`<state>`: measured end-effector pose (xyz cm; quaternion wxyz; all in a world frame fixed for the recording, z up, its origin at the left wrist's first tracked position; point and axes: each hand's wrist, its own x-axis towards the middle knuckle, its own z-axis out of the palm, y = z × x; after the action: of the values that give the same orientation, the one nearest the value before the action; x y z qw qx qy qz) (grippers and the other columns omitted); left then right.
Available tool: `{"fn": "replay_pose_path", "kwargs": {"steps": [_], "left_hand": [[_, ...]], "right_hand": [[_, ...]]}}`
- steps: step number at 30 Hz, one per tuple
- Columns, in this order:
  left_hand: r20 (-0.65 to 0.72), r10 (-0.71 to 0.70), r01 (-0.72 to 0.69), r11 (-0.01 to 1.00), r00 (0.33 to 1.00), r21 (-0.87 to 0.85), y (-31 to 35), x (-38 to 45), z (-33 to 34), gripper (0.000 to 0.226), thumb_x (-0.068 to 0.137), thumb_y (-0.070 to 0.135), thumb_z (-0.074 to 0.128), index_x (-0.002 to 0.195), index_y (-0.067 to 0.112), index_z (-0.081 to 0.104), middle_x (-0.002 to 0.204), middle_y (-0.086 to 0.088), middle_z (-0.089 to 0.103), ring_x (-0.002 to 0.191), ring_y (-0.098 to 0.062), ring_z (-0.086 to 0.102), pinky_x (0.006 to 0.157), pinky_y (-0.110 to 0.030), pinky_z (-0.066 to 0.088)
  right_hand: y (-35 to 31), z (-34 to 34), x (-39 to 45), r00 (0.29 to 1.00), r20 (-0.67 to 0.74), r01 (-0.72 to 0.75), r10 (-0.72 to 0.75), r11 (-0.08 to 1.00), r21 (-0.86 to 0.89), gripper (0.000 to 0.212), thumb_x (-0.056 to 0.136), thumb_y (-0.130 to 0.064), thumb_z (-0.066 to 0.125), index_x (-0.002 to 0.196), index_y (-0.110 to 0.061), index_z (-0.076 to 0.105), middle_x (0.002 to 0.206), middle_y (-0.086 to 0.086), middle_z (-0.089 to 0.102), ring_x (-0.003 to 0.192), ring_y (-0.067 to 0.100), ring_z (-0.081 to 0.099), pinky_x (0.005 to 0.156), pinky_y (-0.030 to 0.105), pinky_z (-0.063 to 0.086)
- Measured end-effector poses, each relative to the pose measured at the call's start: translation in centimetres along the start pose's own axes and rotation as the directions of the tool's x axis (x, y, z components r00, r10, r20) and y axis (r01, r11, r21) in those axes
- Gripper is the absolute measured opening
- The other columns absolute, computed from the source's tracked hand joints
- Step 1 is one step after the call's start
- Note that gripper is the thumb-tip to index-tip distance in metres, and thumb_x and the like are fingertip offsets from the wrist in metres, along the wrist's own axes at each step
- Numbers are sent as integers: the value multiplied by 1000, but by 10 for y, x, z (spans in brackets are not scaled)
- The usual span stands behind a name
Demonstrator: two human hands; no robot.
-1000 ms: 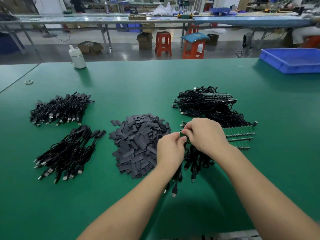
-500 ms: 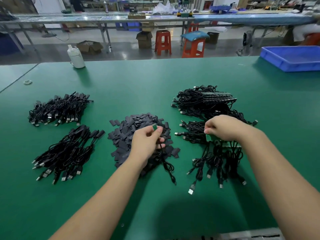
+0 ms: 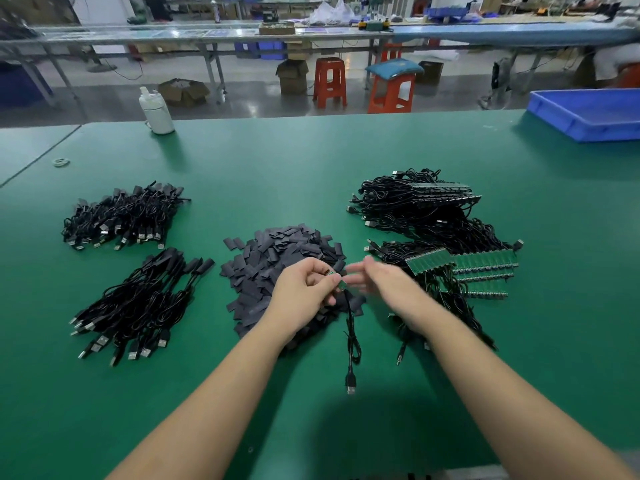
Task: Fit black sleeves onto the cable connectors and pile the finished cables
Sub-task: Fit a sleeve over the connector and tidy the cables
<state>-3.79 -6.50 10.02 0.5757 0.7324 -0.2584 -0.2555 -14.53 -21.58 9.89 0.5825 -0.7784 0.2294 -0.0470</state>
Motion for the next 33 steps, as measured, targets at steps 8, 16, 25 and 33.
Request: {"fn": "replay_pose_path", "kwargs": {"steps": [8,16,25,33], "left_hand": [[-44,67,-52,960,997,275,-21,-3,-17,15,89,29,68,75,29,73,69,12,71,58,0,54,58,-15,43],[-38,22,-7,929,999,369,-39,-12,-30,11,90,30,69,80,30,75,66,18,68,59,3,56,57,-11,42],[4,-25,24,987,1000,156,-40,-14,-30,8,86,25,73,78,25,74,54,13,57,44,-6,42,45,-20,38],[72,91,-103,976,993,189,-38,-17,-35,10,86,16,74,83,27,74,61,5,63,55,-4,46,59,-13,41]], "right_hand": [[24,59,-3,994,-93,61,-57,998,33,22,100,-26,57,88,-22,75,84,10,72,77,14,55,76,37,47],[41,64,-2,995,93,-64,46,977,202,40,94,-48,54,68,-22,67,48,-4,43,41,11,29,44,23,25],[36,61,1,998,65,-17,4,981,193,16,91,-13,71,105,-21,75,72,-1,70,55,10,48,55,24,44],[26,47,1,984,157,111,-88,984,-143,20,99,-24,60,91,-16,76,82,-2,75,76,6,64,82,27,50]]}}
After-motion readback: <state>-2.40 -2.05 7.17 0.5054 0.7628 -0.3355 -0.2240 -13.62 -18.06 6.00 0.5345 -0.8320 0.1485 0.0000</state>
